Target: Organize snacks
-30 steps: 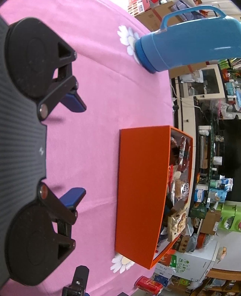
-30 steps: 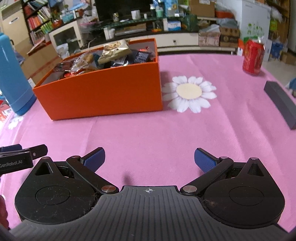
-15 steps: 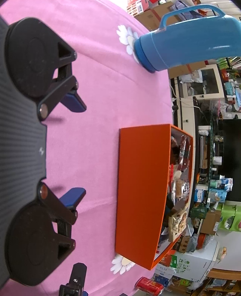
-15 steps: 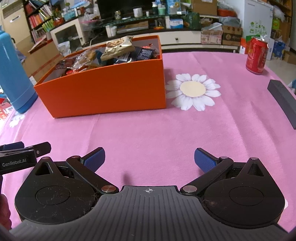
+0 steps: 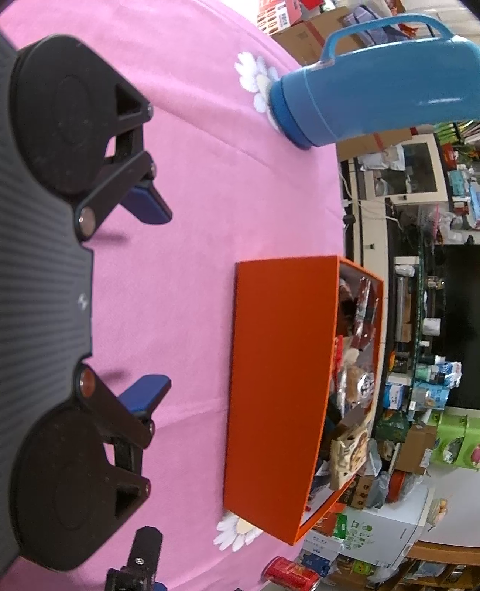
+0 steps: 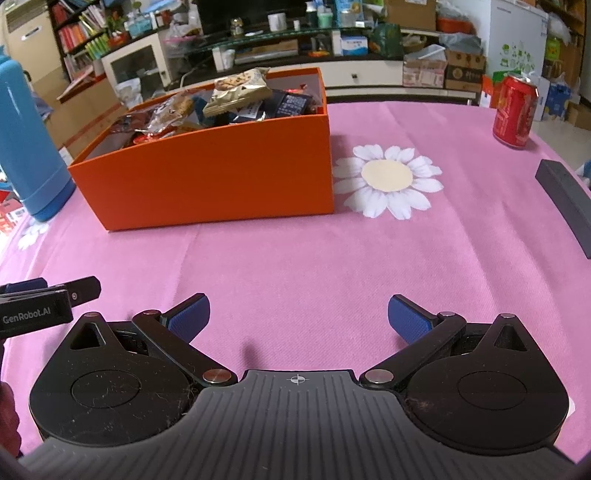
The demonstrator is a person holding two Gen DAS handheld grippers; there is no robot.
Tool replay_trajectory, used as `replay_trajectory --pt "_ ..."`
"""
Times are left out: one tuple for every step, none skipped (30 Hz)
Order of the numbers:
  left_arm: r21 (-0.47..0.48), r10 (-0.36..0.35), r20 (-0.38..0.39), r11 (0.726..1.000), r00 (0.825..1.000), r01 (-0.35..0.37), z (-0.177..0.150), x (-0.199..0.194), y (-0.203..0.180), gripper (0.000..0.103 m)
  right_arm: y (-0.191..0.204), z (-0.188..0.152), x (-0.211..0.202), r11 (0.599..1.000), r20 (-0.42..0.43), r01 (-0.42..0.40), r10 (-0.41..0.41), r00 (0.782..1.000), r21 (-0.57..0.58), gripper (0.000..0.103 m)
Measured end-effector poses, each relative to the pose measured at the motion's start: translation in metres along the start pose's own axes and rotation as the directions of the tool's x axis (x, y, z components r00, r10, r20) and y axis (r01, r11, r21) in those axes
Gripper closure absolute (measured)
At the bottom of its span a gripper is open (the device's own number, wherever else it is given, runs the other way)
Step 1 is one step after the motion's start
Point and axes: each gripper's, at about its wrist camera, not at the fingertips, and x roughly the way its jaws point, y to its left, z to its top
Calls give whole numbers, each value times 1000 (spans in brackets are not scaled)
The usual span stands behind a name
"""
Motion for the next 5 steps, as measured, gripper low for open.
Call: replay_trajectory --pt "-3 -4 10 1000 1000 4 0 -1 1 17 0 0 0 1000 -1 0 0 1000 -1 9" --pt "-6 -10 15 1000 1000 10 0 -2 1 17 1 0 0 1000 -3 -1 1 1000 -1 9" --pt "-8 -18 17 1000 1000 18 0 -2 2 17 1 0 0 1000 -4 -2 2 1000 -2 9" --pt "-13 -29 14 999 999 30 1 -2 2 17 1 0 0 1000 -4 -2 2 1000 -3 9" --pt "-22 -41 6 999 999 41 0 -2 3 17 1 0 0 1000 -4 -1 1 1000 -5 9"
